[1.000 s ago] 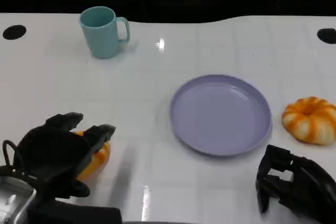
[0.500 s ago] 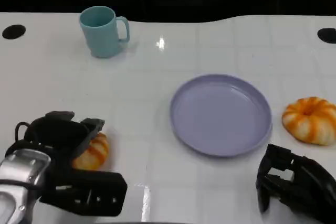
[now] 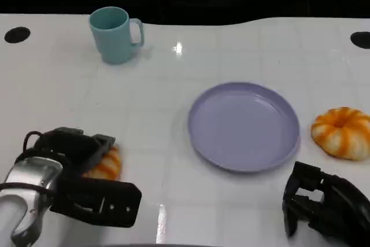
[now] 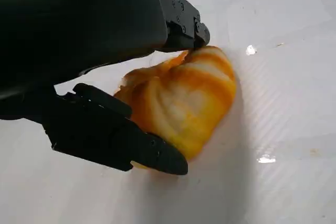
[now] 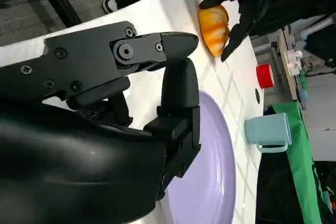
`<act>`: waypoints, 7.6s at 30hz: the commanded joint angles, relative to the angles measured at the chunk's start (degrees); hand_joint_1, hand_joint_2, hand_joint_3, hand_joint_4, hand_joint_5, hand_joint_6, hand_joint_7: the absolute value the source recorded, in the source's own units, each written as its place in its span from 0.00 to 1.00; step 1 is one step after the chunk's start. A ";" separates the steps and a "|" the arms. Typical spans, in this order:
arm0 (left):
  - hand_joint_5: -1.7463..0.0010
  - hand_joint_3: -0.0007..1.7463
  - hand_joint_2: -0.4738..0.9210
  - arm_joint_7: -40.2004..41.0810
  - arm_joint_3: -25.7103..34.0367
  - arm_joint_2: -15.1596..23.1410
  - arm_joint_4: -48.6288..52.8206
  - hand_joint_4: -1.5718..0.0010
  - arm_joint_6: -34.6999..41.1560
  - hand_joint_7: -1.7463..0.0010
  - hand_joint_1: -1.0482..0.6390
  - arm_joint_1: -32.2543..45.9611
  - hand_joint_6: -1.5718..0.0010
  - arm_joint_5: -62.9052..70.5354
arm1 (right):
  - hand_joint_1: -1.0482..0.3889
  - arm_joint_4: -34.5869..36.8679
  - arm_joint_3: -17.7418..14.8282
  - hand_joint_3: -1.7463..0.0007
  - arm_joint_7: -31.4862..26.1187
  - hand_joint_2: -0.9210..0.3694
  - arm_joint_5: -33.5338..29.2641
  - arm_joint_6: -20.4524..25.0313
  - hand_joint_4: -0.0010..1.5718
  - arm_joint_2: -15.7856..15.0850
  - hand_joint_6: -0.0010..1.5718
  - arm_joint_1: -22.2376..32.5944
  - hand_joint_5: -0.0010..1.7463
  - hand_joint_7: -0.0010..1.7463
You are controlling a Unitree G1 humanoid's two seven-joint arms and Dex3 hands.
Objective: Grasp the bread from the table and place it into the plate.
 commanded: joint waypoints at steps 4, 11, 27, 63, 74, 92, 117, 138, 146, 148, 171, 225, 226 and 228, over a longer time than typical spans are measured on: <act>0.93 0.03 0.96 17.85 1.68 0.87 6.10 0.74 -6.98 0.98 0.50 3.24 0.74 -4.94 | 0.32 -1.28 -0.22 0.87 -0.48 0.00 0.42 0.57 0.46 -0.74 0.40 0.53 1.00 0.93; 0.16 0.34 1.00 49.36 2.47 -0.45 20.68 0.59 -21.47 0.88 0.50 2.01 0.33 -7.08 | 0.33 -0.61 -0.54 0.87 0.05 0.00 0.83 0.46 0.46 -0.60 0.40 0.29 1.00 0.93; 0.00 0.18 0.99 51.18 1.15 -0.45 20.85 0.63 -18.63 0.01 0.51 0.21 0.75 -8.37 | 0.32 0.24 -0.63 0.87 0.40 0.00 0.94 0.46 0.46 -0.53 0.39 -0.26 1.00 0.93; 0.00 0.58 0.72 28.32 3.48 -8.66 16.72 0.49 -27.73 0.00 0.53 -15.79 0.61 -22.11 | 0.32 0.94 -0.08 0.88 -0.78 0.00 0.17 -0.21 0.45 -0.01 0.39 -0.56 1.00 0.93; 0.00 0.66 0.70 26.94 -0.23 -13.42 24.72 0.43 -29.12 0.00 0.53 -24.35 0.57 -20.84 | 0.32 1.44 0.11 0.88 -0.89 0.00 -0.07 -1.06 0.45 0.09 0.39 -0.64 1.00 0.94; 0.00 0.65 0.71 31.59 -7.71 -23.38 39.09 0.41 -29.83 0.00 0.48 -35.39 0.55 -15.45 | 0.34 3.37 -0.52 0.88 1.26 0.00 1.85 -0.99 0.46 0.37 0.41 -1.45 1.00 0.92; 0.85 0.32 1.00 23.24 -12.15 -27.86 47.12 1.00 -26.35 0.80 0.12 -39.08 0.99 -14.42 | 0.32 3.10 0.46 0.87 -0.42 0.00 0.37 -2.92 0.46 0.14 0.41 -1.26 1.00 0.92; 0.61 0.34 1.00 12.84 -7.83 -20.89 34.87 0.96 -27.36 0.78 0.07 -34.07 0.87 -20.86 | 0.32 4.44 -0.38 0.88 0.48 0.00 0.86 -2.44 0.44 -0.15 0.40 -1.81 1.00 0.90; 0.04 0.29 1.00 16.65 -8.21 -20.78 33.40 0.94 -27.61 0.30 0.10 -33.60 0.82 -19.37 | 0.33 4.47 -0.32 0.87 0.89 0.00 0.91 -2.88 0.44 0.05 0.40 -1.80 1.00 0.90; 0.01 0.28 1.00 16.70 -8.29 -20.89 33.45 0.88 -27.55 0.17 0.11 -33.63 0.79 -19.34 | 0.33 4.32 -0.35 0.87 0.97 0.00 1.11 -2.74 0.44 0.19 0.40 -1.75 1.00 0.89; 0.38 0.26 1.00 15.32 -8.70 -21.13 36.00 0.81 -30.85 0.73 0.12 -34.43 0.61 -19.75 | 0.33 3.67 -0.29 0.87 0.72 0.00 1.07 -2.82 0.45 0.24 0.41 -1.42 1.00 0.91; 0.00 0.10 1.00 -18.72 27.44 -27.25 -9.92 0.46 -1.18 0.20 0.18 21.06 0.51 -99.53 | 0.31 9.22 -0.56 0.87 2.26 0.00 1.01 -5.56 0.44 -0.38 0.40 -4.56 1.00 0.90; 0.00 0.10 1.00 -18.65 28.07 -27.68 -10.24 0.45 -0.60 0.20 0.18 21.97 0.50 -100.12 | 0.31 9.17 -0.53 0.87 2.26 0.00 1.04 -5.34 0.44 -0.38 0.40 -4.56 1.00 0.90; 0.00 0.10 1.00 -18.61 28.91 -28.19 -10.74 0.43 0.49 0.18 0.18 23.43 0.50 -100.83 | 0.31 9.06 -0.57 0.88 2.46 0.00 1.38 -4.54 0.44 -0.33 0.41 -4.59 1.00 0.90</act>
